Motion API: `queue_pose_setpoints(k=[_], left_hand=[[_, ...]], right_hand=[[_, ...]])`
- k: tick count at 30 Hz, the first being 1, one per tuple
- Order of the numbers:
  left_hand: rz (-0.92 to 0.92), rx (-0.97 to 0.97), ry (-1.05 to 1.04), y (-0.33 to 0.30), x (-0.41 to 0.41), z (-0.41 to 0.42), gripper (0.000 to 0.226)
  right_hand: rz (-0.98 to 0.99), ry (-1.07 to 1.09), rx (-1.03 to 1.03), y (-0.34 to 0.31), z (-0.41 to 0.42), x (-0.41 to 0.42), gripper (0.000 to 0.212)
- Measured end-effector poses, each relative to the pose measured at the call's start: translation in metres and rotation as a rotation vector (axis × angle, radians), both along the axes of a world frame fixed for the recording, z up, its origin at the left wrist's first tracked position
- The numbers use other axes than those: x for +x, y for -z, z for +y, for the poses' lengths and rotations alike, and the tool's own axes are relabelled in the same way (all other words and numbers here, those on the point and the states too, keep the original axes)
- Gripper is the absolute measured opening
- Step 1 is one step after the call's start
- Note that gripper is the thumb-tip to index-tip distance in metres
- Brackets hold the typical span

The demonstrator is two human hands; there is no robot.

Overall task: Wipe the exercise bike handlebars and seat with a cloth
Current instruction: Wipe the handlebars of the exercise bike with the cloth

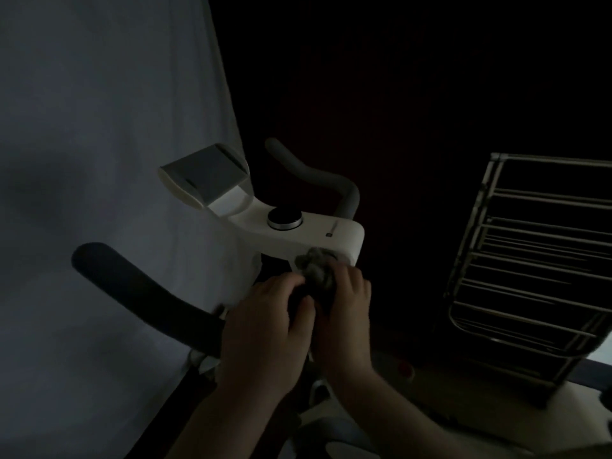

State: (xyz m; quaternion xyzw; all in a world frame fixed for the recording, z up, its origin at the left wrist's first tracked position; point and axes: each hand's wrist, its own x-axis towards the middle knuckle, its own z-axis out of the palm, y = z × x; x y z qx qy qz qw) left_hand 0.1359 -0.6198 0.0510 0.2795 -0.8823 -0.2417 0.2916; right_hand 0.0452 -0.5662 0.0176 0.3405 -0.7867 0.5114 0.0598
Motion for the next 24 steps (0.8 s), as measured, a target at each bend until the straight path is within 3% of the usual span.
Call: queue_pose_setpoints(k=[2, 7, 10, 15, 20, 24], left_hand=[[0.010, 0.057, 0.020, -0.003, -0.010, -0.002, 0.026], [-0.089, 0.073, 0.040, -0.002, -0.039, -0.004, 0.030], [-0.105, 0.079, 0.027, 0.000, -0.060, -0.004, 0.036], [-0.094, 0.090, -0.052, -0.001, -0.084, -0.005, 0.040], [-0.047, 0.100, -0.151, -0.002, -0.097, -0.009, 0.028], [-0.014, 0.121, -0.231, -0.004, -0.105, -0.012, 0.021]], right_hand=[[0.006, -0.076, 0.026, -0.006, 0.013, -0.011, 0.046], [-0.011, 0.219, -0.090, -0.019, 0.016, -0.073, 0.046], [-0.029, 0.152, 0.042, 0.003, 0.002, -0.072, 0.053], [-0.072, 0.112, 0.038, -0.008, -0.018, -0.108, 0.051], [0.290, -0.062, 0.181, -0.007, -0.011, -0.108, 0.044], [0.279, -0.107, 0.207, -0.021, -0.019, -0.134, 0.041]])
